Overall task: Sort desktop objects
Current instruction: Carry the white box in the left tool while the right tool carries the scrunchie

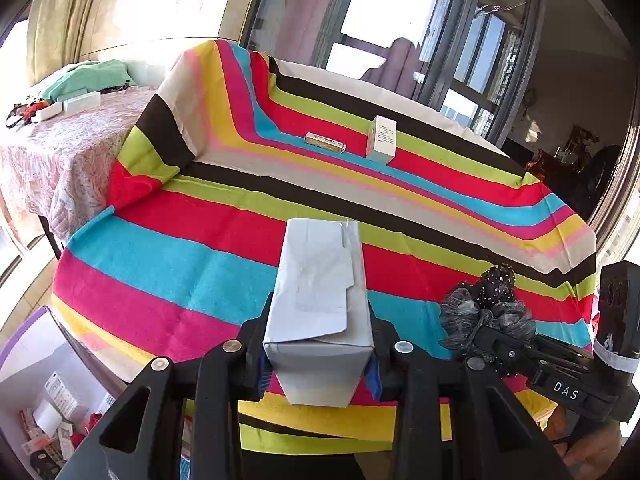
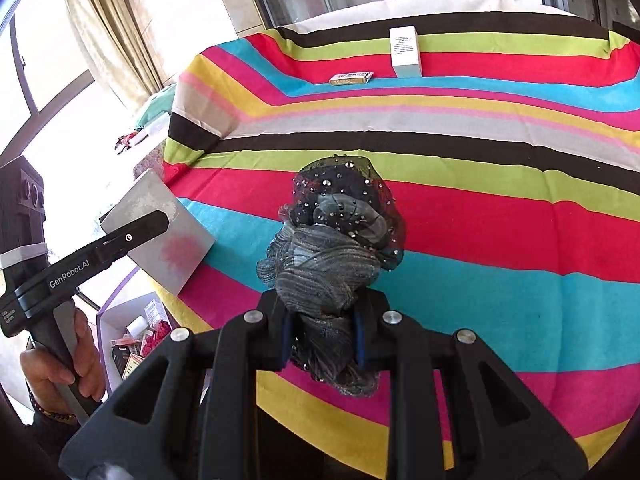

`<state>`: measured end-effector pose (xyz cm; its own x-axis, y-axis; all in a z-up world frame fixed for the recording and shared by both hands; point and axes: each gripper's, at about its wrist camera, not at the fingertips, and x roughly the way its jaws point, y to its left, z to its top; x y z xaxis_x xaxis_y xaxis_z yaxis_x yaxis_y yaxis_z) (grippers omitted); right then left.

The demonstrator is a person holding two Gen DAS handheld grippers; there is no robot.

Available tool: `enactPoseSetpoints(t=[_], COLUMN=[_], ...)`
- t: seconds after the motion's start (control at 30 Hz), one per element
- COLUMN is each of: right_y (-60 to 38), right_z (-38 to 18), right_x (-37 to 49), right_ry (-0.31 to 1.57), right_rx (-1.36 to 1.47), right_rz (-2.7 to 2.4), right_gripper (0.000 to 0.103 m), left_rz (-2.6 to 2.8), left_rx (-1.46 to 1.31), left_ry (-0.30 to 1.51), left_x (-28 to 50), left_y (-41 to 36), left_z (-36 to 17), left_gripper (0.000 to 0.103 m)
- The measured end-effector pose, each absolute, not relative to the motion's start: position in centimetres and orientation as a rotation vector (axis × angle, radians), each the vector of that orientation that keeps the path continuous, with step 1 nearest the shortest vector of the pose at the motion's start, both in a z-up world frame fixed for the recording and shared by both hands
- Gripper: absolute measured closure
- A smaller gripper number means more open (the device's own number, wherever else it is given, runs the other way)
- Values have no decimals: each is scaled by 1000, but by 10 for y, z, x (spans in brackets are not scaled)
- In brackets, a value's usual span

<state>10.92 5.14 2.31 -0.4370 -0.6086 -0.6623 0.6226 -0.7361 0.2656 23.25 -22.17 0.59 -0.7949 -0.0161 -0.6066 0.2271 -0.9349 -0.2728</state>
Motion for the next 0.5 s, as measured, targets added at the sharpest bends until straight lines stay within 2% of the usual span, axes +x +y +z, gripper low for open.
enactPoseSetpoints(t=[0.17,0.5], right_y=[35,-28], right_z=[24,23], right_x=[120,156], right_ry=[38,202], right_rx=[988,936], right_rz=[-2102,-1954], right_gripper=[77,77], left_rz=[-2786,-2692], left_rx=[905,831], left_ry=[510,560], left_x=[253,297], left_y=[-235,-273], left_z=[4,0], left_gripper=[67,67])
